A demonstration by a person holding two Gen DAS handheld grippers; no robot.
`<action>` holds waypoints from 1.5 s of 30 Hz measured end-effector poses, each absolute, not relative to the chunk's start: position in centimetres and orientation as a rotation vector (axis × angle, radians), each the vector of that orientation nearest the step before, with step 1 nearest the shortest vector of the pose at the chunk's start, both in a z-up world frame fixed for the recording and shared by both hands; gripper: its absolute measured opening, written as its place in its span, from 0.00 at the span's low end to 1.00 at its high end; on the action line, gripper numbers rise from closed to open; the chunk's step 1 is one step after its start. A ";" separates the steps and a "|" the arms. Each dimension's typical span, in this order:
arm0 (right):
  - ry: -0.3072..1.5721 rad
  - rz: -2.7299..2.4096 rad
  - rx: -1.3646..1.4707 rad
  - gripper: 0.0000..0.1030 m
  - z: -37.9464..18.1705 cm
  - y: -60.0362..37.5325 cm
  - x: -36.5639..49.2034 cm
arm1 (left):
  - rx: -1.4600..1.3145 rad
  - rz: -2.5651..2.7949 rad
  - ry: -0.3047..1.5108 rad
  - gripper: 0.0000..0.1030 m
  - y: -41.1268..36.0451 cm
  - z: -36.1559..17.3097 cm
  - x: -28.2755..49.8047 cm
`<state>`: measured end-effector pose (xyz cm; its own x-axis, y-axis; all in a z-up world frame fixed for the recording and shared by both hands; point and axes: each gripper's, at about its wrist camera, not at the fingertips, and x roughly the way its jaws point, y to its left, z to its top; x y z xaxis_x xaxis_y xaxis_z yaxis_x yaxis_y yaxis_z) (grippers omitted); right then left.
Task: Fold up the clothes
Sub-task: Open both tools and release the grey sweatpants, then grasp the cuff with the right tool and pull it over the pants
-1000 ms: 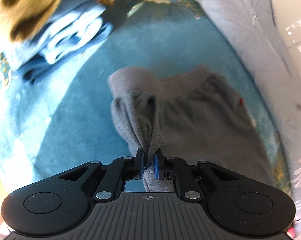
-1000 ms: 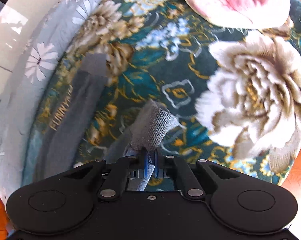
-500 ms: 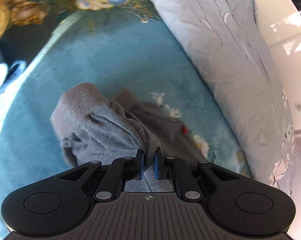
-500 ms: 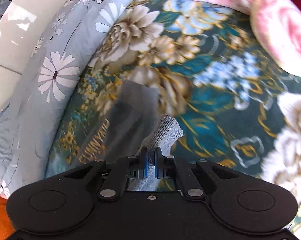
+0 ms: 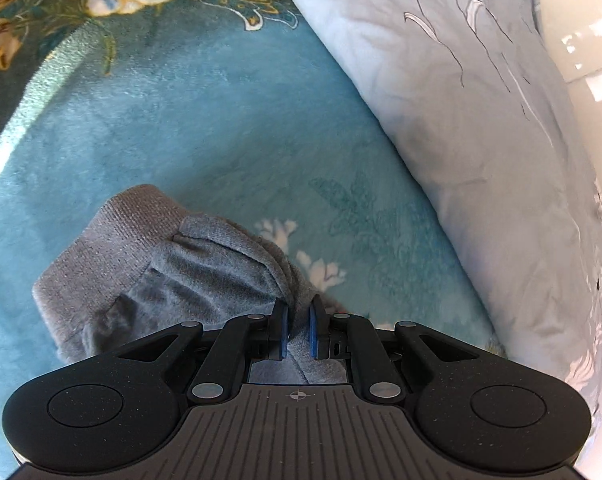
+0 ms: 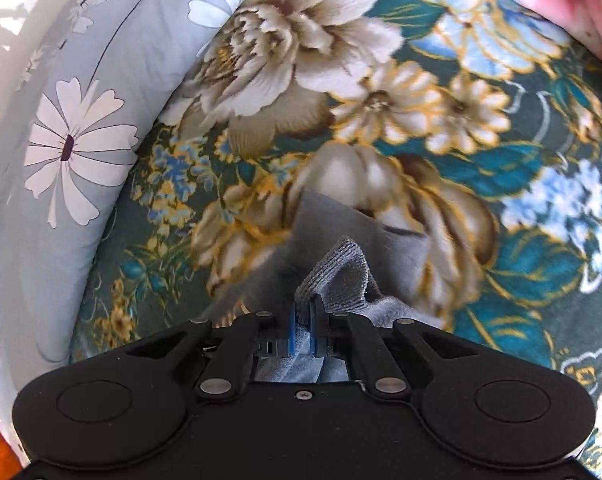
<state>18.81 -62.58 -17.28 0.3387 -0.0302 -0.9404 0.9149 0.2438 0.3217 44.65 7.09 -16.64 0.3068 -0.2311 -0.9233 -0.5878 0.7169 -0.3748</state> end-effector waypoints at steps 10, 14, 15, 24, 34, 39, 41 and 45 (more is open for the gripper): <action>1.063 -0.846 1.106 0.06 -19.2 -63.7 24.0 | -0.910 0.309 1.278 0.08 8.2 -19.5 47.3; 1.093 -0.841 1.070 0.07 -20.0 -63.7 25.2 | -0.853 0.296 1.299 0.09 7.7 -20.5 48.3; 1.099 -0.828 1.050 0.08 -19.9 -63.6 25.4 | -0.836 0.286 1.301 0.11 7.5 -20.6 48.4; 1.093 -0.685 0.909 0.33 -18.4 -61.9 25.9 | -0.785 0.131 1.285 0.67 6.6 -18.4 47.0; 0.829 -0.771 1.018 0.63 -17.1 -58.9 14.0 | -0.757 0.304 1.178 0.81 9.5 -16.3 37.1; 0.746 -0.787 1.161 0.65 -20.1 -58.7 11.8 | -0.858 0.371 1.133 0.81 10.9 -19.2 33.6; 0.711 -0.791 1.203 0.71 -21.1 -58.7 11.4 | -0.889 0.372 1.133 0.81 10.9 -20.1 33.3; 0.654 -0.819 1.254 0.71 -22.6 -59.1 11.8 | -0.955 0.392 1.103 0.81 10.9 -21.8 33.8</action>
